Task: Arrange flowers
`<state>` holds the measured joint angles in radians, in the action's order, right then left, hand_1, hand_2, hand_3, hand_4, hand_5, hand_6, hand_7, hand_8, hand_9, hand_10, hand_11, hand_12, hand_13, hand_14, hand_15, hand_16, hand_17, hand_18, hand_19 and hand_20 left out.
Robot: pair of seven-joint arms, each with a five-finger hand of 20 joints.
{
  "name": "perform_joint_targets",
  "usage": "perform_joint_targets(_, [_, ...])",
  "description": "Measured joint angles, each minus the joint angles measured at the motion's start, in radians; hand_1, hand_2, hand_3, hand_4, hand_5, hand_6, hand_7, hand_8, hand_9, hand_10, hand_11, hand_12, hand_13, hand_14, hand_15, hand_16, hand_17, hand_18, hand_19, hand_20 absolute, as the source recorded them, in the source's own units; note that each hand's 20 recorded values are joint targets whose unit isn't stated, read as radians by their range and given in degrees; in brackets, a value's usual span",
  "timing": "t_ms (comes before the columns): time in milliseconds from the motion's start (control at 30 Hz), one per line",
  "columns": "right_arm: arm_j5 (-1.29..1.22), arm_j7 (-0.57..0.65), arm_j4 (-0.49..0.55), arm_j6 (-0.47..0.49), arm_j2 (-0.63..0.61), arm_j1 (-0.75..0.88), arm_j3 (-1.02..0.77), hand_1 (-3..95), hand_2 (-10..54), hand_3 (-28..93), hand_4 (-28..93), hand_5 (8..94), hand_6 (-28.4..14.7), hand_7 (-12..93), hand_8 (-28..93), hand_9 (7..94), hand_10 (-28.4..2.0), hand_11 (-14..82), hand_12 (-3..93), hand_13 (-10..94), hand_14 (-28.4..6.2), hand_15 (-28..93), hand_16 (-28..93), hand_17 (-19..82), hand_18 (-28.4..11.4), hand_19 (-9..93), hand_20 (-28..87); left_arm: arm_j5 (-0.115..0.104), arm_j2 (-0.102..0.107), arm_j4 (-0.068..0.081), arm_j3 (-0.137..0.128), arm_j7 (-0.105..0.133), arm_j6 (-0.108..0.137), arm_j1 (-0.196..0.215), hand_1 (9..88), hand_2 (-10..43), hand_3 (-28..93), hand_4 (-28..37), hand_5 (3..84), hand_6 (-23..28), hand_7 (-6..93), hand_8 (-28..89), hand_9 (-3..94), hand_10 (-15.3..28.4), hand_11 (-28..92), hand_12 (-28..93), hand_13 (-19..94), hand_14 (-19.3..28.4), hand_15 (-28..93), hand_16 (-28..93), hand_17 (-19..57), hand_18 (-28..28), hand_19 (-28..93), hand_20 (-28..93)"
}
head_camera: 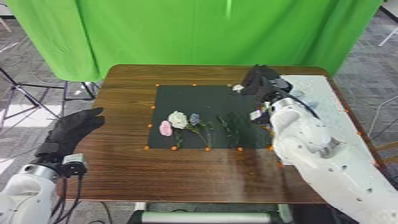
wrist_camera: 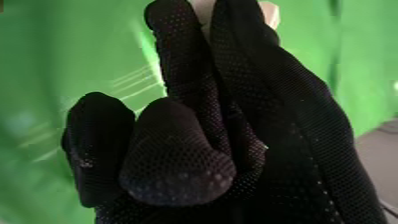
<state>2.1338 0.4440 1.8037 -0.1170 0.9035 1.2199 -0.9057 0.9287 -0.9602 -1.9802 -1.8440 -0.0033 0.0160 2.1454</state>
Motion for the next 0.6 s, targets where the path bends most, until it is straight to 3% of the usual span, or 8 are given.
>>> perform_joint_targets(267, [0.007, -0.023, -0.069, 0.033, 0.136, -0.05, 0.081, 64.7, -9.5, 54, -19, 79.7, 0.7, 18, 5, 88.8, -11.3, 3.0, 30.9, 94, 0.2, 65, 25, 67, -13.9, 93, 59, 0.001, 0.002, 0.0, 0.004, -0.001, 0.0, -0.01, 29.5, 5.7, 62, -20.3, 45.7, 2.0, 13.9, -8, 45.0, 14.1, 22, 12, 34, 18.0, 15, 0, 1.5, 12.4, 10, 13])
perform_joint_targets(500, [0.018, -0.031, -0.111, 0.054, 0.164, -0.052, 0.096, 63.8, -9.5, 55, -19, 78.6, 1.3, 18, 4, 86.9, -11.1, 2.4, 30.2, 94, 0.1, 64, 26, 66, -13.8, 93, 60, 0.002, 0.002, 0.001, 0.004, 0.0, 0.0, -0.011, 29.2, 5.5, 62, -20.5, 45.5, 2.0, 13.7, -8, 44.9, 14.1, 22, 12, 34, 18.0, 15, 0, 1.4, 12.4, 10, 12])
perform_joint_targets(600, [0.023, -0.031, -0.127, 0.067, 0.168, -0.052, 0.1, 63.6, -9.5, 54, -19, 77.7, 1.5, 18, 4, 86.2, -10.8, 2.2, 29.8, 94, 0.0, 64, 26, 66, -13.8, 93, 60, 0.014, 0.002, 0.002, 0.004, 0.0, -0.001, -0.011, 29.1, 5.5, 62, -20.4, 45.1, 2.3, 13.6, -8, 44.7, 14.1, 22, 12, 34, 18.0, 15, 0, 1.3, 12.5, 10, 12])
